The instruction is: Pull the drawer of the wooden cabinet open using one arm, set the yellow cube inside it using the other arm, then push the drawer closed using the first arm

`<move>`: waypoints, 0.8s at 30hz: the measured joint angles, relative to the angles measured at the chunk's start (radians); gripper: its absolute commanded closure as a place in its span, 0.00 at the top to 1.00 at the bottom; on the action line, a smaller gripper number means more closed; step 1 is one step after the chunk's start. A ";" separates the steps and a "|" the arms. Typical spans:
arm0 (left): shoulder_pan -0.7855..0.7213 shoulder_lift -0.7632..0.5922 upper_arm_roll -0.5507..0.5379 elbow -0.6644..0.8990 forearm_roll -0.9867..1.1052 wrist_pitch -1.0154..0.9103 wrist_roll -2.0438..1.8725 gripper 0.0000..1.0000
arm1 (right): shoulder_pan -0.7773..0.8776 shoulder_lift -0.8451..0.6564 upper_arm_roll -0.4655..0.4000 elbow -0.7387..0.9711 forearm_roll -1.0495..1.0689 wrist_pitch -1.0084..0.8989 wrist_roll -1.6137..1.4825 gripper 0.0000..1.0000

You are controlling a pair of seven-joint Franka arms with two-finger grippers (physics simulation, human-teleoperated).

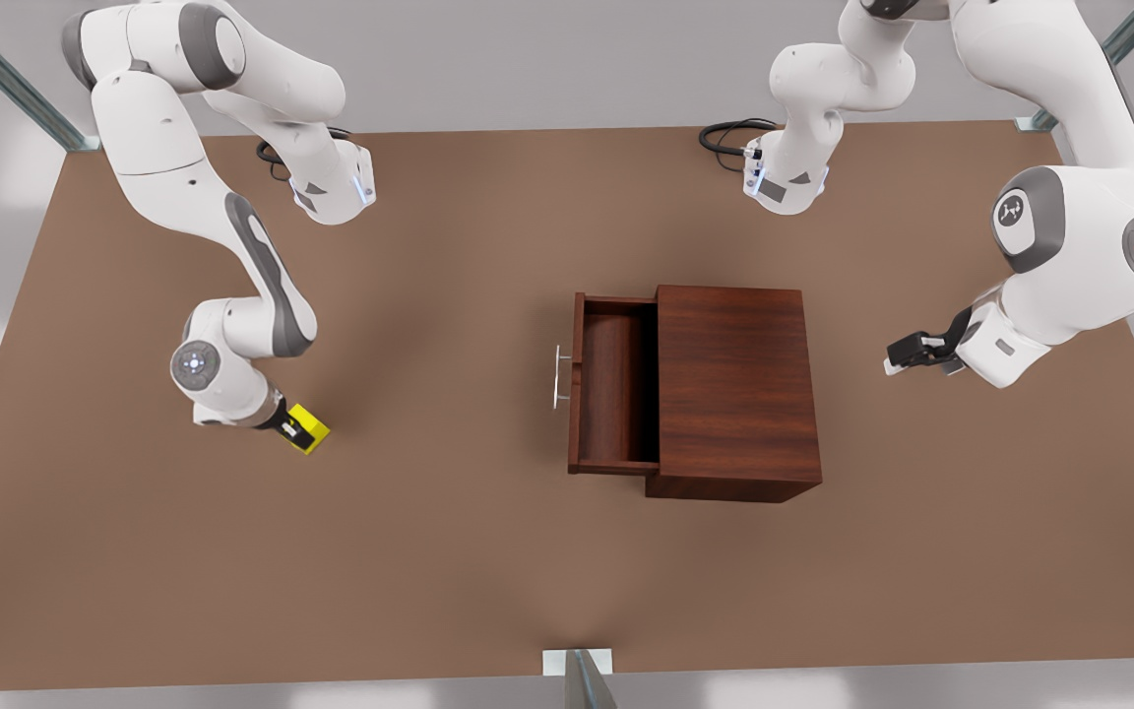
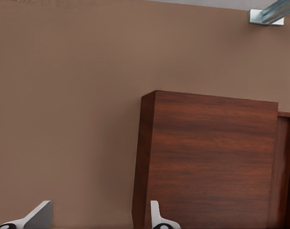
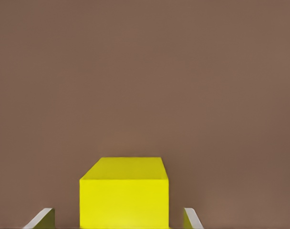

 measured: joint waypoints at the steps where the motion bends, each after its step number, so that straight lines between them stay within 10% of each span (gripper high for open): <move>1: 0.000 0.000 0.000 0.000 0.000 -0.002 0.008 1.00 | 0.000 -0.002 0.000 -0.005 -0.005 0.004 -0.001 1.00; 22: -0.001 -0.045 -0.005 0.006 0.057 -0.099 0.101 1.00 | -0.038 0.077 0.013 0.007 -0.094 0.068 -0.023 1.00; 24: -0.003 -0.045 -0.006 0.007 0.059 -0.107 0.105 1.00 | -0.038 0.077 0.015 0.007 -0.094 0.070 -0.023 0.89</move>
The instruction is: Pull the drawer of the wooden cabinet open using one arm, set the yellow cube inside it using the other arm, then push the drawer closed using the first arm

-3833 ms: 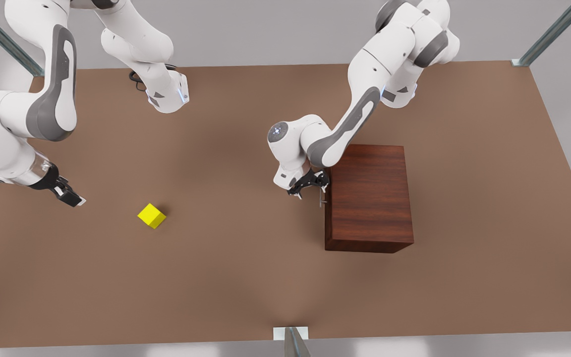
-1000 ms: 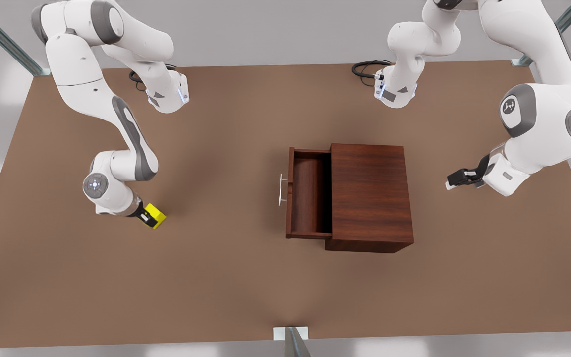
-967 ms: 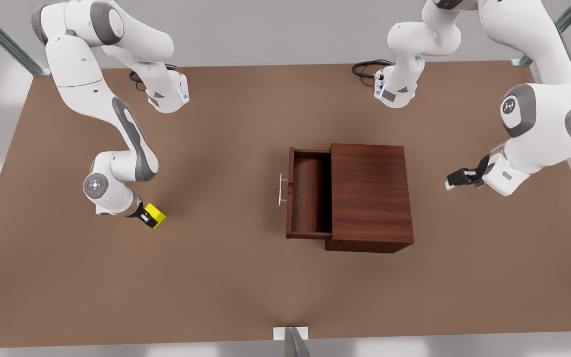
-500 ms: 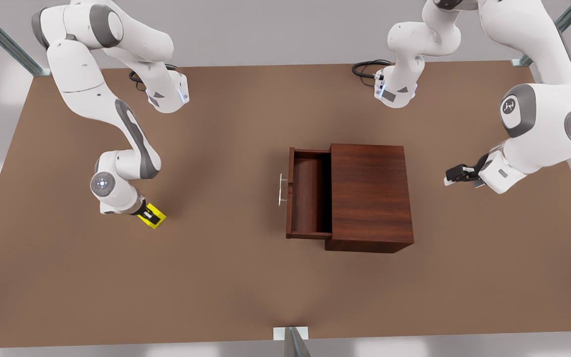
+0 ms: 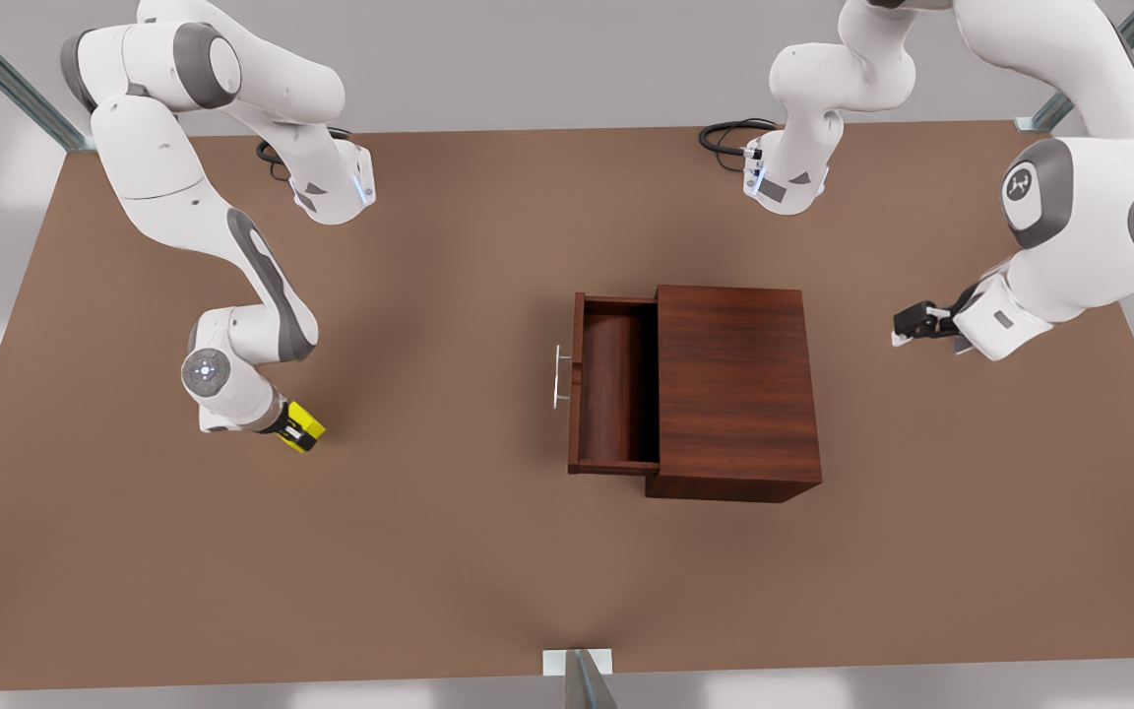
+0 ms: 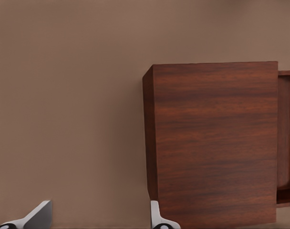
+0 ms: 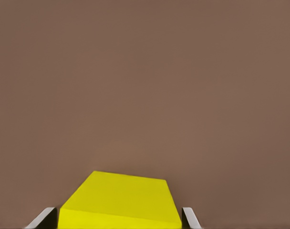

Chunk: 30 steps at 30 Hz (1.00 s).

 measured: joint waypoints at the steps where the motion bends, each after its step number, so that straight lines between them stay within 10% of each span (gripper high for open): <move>1: -0.001 0.000 -0.001 0.000 0.001 -0.003 0.002 1.00 | -0.001 0.000 0.000 0.000 0.000 0.001 0.000 0.78; 6: -0.004 0.000 -0.003 0.002 0.004 -0.012 0.009 1.00 | -0.004 -0.006 0.001 -0.002 0.010 0.006 -0.013 0.48; 19: -0.003 0.000 -0.003 0.002 0.006 -0.019 0.020 1.00 | 0.008 -0.118 0.144 0.401 0.094 -0.355 -0.018 0.47; 30: -0.010 -0.005 -0.006 -0.008 0.007 -0.035 0.016 1.00 | 0.425 0.080 0.181 0.901 0.132 -0.749 0.266 0.47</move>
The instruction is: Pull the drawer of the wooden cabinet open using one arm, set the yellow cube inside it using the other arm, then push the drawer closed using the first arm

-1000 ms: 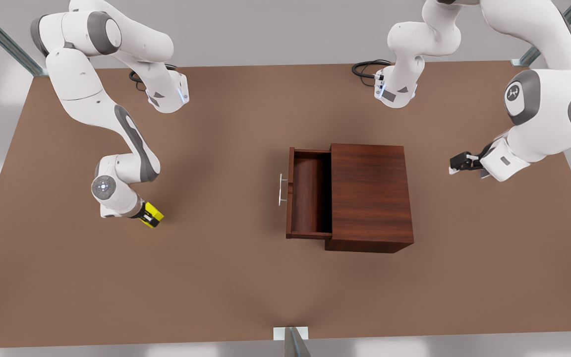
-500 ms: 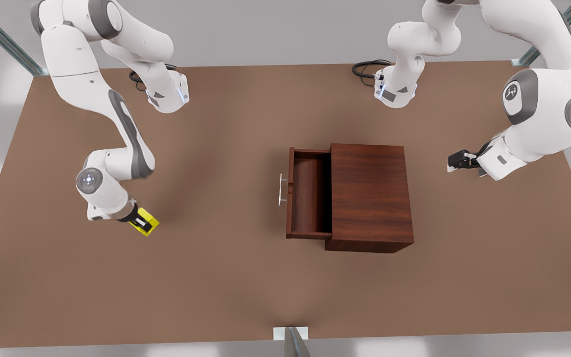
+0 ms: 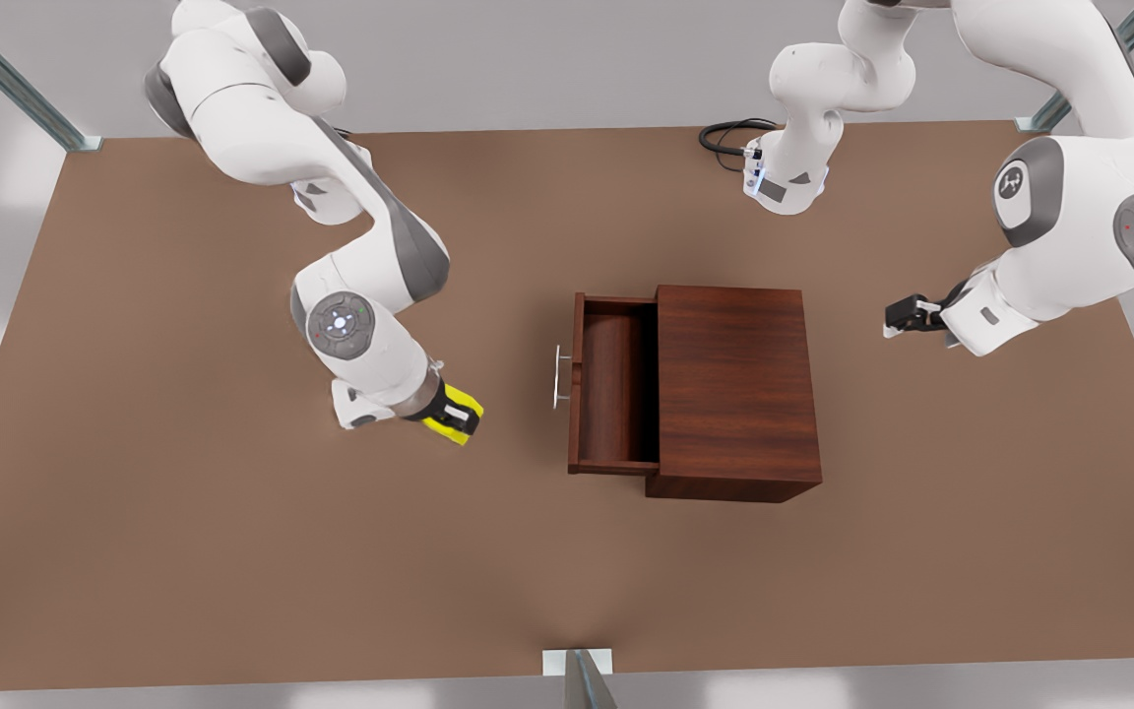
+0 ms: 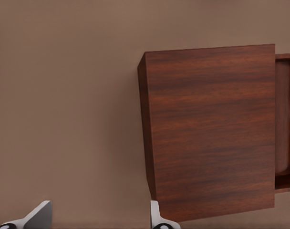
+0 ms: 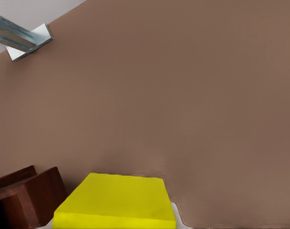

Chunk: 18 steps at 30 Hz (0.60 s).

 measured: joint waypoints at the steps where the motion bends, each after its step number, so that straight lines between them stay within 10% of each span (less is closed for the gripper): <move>1: 0.001 0.002 -0.002 0.000 0.000 -0.001 -0.002 1.00 | 0.042 0.024 0.000 0.039 0.002 -0.012 0.035 0.47; 15: -0.011 0.058 -0.029 -0.001 -0.002 0.057 -0.070 1.00 | 0.401 0.281 -0.042 0.275 -0.004 -0.042 0.382 0.47; 17: -0.009 0.057 -0.028 -0.003 -0.002 0.060 -0.075 1.00 | 0.404 0.284 -0.044 0.275 -0.006 -0.041 0.415 1.00; 18: -0.008 0.057 -0.028 -0.003 -0.002 0.062 -0.078 1.00 | 0.405 0.283 -0.048 0.275 -0.008 -0.042 0.430 1.00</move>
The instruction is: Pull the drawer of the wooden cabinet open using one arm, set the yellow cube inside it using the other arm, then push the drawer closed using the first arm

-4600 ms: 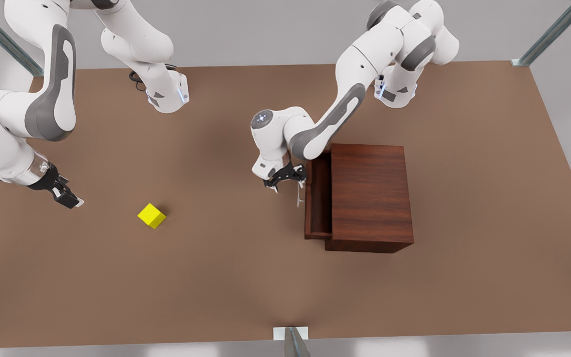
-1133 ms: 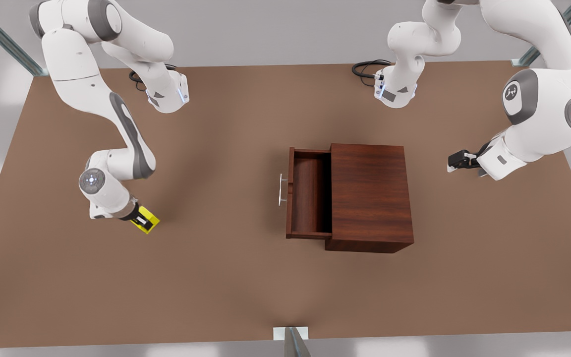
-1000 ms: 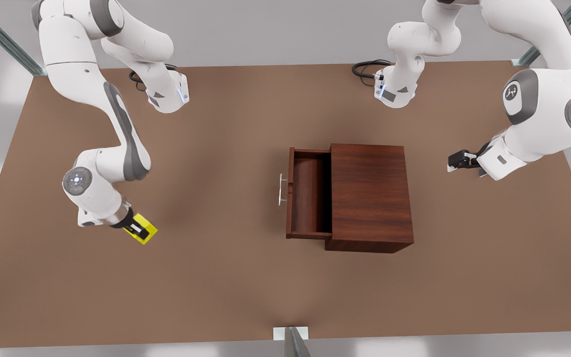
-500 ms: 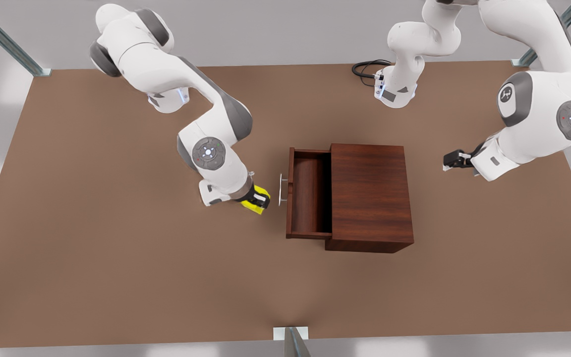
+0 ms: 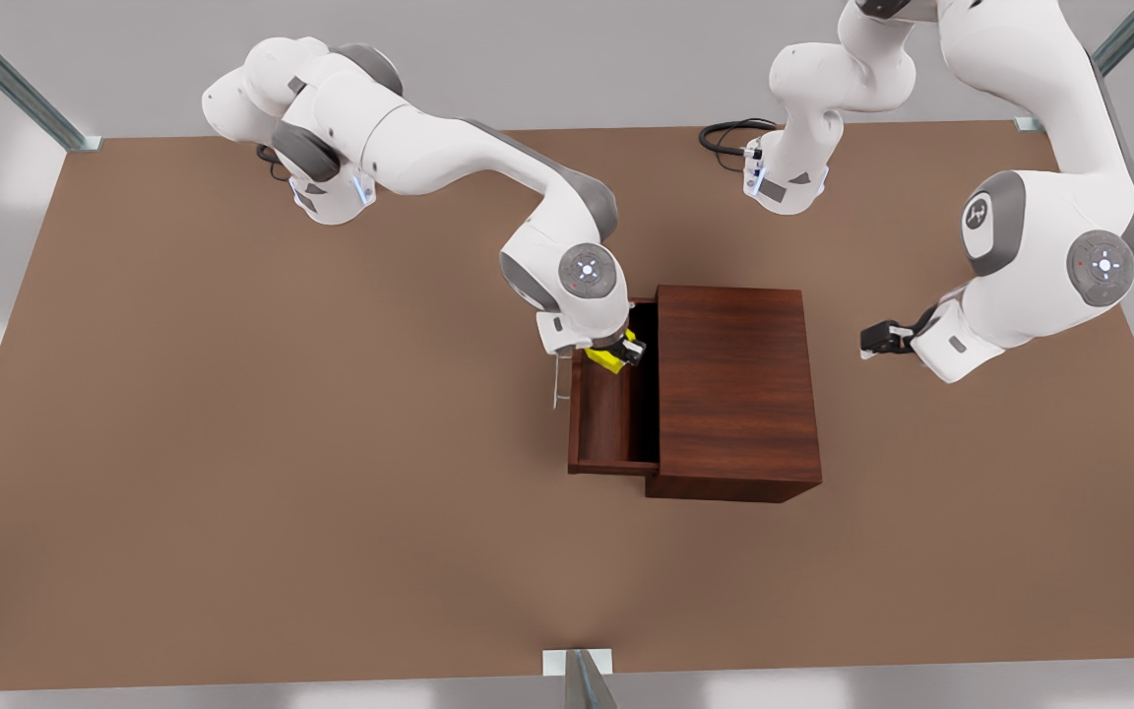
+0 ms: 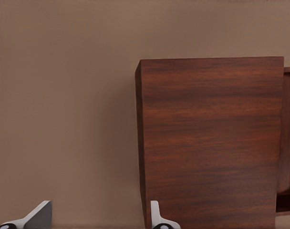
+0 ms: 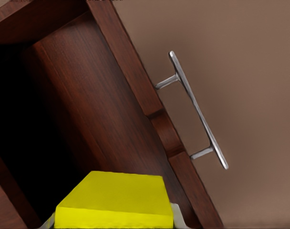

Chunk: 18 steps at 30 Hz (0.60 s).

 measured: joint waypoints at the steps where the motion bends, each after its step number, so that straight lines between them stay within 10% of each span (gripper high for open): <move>1: 0.000 0.000 0.000 0.000 0.000 0.001 -0.002 1.00 | -0.001 -0.001 -0.005 0.000 -0.001 -0.001 0.014 1.00; 5: -0.014 0.013 -0.014 0.062 -0.005 0.006 -0.015 1.00 | -0.085 -0.054 -0.009 0.001 -0.004 -0.016 0.060 1.00; 11: -0.422 0.251 -0.036 0.394 -0.009 -0.003 -0.157 1.00 | -0.701 -0.227 -0.030 -0.088 -0.059 -0.154 -0.067 1.00; 18: -0.737 0.632 -0.029 0.663 0.054 0.184 -0.468 1.00 | -0.766 -0.380 -0.182 -0.451 -0.036 -0.107 -0.471 1.00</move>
